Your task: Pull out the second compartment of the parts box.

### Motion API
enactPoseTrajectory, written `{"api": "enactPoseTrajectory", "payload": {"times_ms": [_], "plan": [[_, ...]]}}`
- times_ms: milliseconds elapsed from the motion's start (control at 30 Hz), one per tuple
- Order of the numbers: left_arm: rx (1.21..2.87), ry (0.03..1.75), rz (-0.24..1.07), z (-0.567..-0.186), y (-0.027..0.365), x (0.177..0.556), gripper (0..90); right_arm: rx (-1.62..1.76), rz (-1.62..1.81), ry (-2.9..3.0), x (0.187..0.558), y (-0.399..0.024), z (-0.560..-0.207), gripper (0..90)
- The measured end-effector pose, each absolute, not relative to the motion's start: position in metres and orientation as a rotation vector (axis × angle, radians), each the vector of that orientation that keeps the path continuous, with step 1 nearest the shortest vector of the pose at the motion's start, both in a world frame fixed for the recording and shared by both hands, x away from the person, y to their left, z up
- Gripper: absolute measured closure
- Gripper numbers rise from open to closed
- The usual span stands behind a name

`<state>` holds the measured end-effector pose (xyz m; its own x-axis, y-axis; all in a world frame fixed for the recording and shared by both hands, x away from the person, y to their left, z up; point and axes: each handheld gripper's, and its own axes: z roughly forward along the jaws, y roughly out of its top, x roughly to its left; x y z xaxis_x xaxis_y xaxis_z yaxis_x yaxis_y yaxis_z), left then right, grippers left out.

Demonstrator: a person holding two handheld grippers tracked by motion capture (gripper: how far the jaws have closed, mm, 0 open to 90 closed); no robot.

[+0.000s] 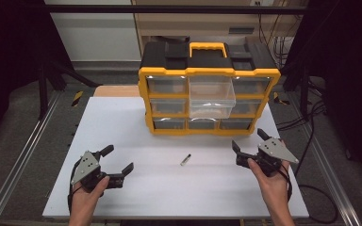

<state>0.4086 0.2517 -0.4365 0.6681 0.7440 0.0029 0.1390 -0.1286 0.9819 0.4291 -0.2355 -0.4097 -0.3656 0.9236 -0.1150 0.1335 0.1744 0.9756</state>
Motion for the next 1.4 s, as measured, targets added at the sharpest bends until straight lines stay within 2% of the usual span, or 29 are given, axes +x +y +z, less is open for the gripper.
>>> {"api": "enactPoseTrajectory", "payload": {"times_ms": [433, 1400], "plan": [[1.712, 0.721, 0.586, -0.43, 0.228, 0.408, 3.4, 0.956, 1.327, 1.738, 0.428, -0.229, -0.437, 8.2], [1.785, 0.636, 0.533, -0.401, 0.169, 0.435, 3.4, 0.964, 1.37, 1.674, 0.419, -0.239, -0.44, 7.6]]}}
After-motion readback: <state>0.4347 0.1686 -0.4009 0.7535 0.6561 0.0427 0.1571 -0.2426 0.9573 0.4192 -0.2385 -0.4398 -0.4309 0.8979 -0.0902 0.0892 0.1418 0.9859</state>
